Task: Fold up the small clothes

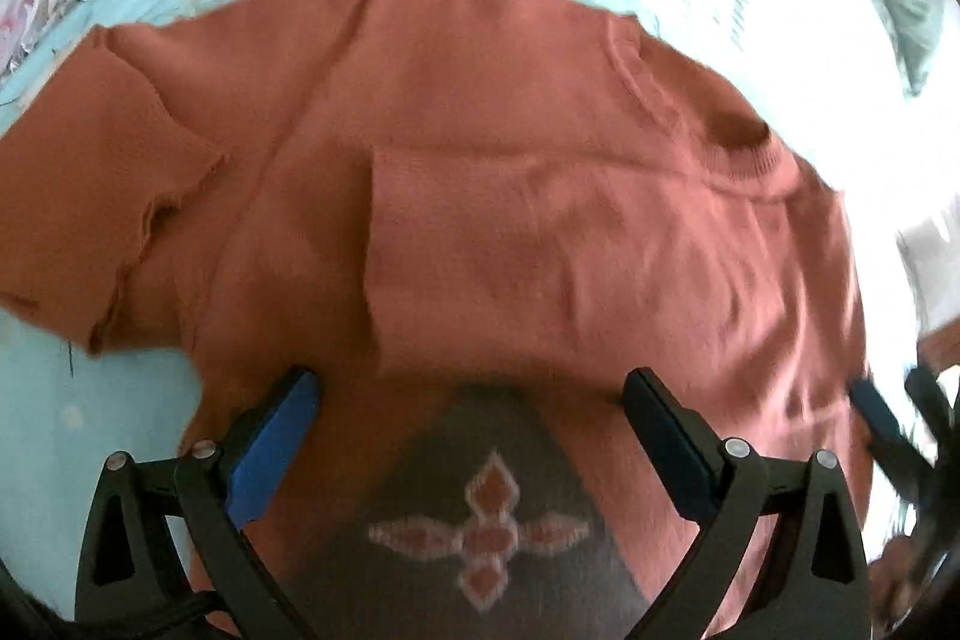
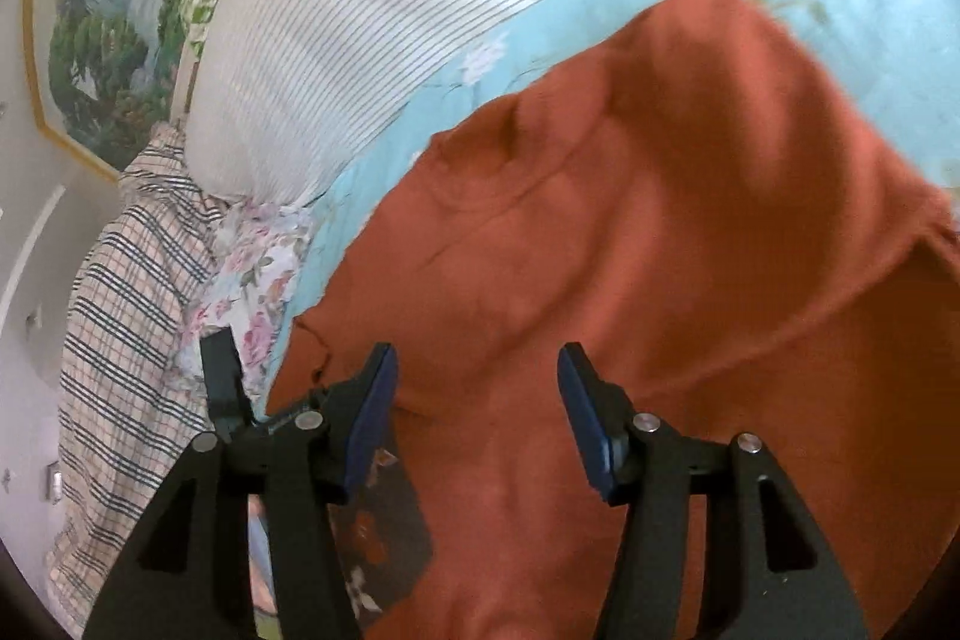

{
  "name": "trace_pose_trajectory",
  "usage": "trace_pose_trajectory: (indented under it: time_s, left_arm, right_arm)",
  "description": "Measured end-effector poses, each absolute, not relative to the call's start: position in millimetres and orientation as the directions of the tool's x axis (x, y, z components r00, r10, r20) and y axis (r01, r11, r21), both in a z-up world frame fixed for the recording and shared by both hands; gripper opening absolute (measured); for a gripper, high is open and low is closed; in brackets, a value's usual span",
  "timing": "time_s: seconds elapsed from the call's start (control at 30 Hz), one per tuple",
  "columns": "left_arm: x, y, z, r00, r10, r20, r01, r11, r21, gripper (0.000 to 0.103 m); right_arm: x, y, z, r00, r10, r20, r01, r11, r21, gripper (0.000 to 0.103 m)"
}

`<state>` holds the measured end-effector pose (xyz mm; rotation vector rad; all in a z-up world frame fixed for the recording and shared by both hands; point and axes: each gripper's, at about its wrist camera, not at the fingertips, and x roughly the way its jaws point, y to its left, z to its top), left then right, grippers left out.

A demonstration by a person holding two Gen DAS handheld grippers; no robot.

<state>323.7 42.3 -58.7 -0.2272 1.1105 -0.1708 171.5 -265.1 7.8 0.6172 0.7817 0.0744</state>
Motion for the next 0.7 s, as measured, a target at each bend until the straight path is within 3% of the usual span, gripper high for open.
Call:
trace_pose_trajectory:
  time_s: [0.07,0.13,0.2,0.23,0.27,0.33,0.4,0.53,0.6,0.63,0.7]
  left_arm:
    - [330,39,-57,0.467,-0.221,-0.856,0.02,0.971,-0.24,0.09]
    - [337,36,-56,0.489,-0.184,-0.853,0.016,0.979,-0.202,0.07]
    - [341,32,-53,0.522,-0.123,-0.844,0.026,0.991,-0.128,0.027]
    - [342,32,-47,0.539,-0.116,-0.834,0.034,0.993,-0.116,0.011]
    - [342,35,-41,0.552,-0.125,-0.824,0.039,0.992,-0.124,0.003]
    - [341,51,-25,0.611,-0.133,-0.78,0.031,0.989,-0.144,0.003]
    - [343,69,-15,0.672,-0.021,-0.74,-0.042,0.997,-0.067,0.0]
    - [356,97,-25,0.643,-0.03,-0.765,-0.082,0.991,-0.107,0.0]
    - [353,99,-25,0.632,-0.083,-0.77,-0.056,0.987,-0.152,0.0]
    - [346,103,-22,0.619,-0.186,-0.763,-0.006,0.97,-0.242,0.0]
    - [344,97,-20,0.6,-0.24,-0.763,0.036,0.961,-0.274,0.009]
  right_arm:
    - [167,-273,11,0.722,0.273,-0.635,0.165,0.825,0.541,0.057]
    - [165,-284,17,0.725,0.242,-0.644,0.181,0.836,0.518,0.057]
    - [164,-296,26,0.734,0.204,-0.648,0.195,0.85,0.489,0.057]
    - [161,-303,30,0.74,0.179,-0.648,0.205,0.858,0.471,0.057]
    - [160,-311,35,0.746,0.148,-0.649,0.219,0.866,0.45,0.057]
    - [160,-329,42,0.751,0.089,-0.654,0.258,0.873,0.414,0.057]
    - [164,-345,44,0.749,0.059,-0.66,0.28,0.875,0.396,0.057]
    - [181,-371,41,0.705,0.013,-0.709,0.334,0.876,0.347,0.057]
    - [182,-375,44,0.706,0.01,-0.708,0.331,0.88,0.342,0.057]
    - [182,-375,44,0.708,0.013,-0.706,0.322,0.884,0.339,0.057]
    - [181,-371,44,0.708,0.025,-0.706,0.304,0.891,0.337,0.058]
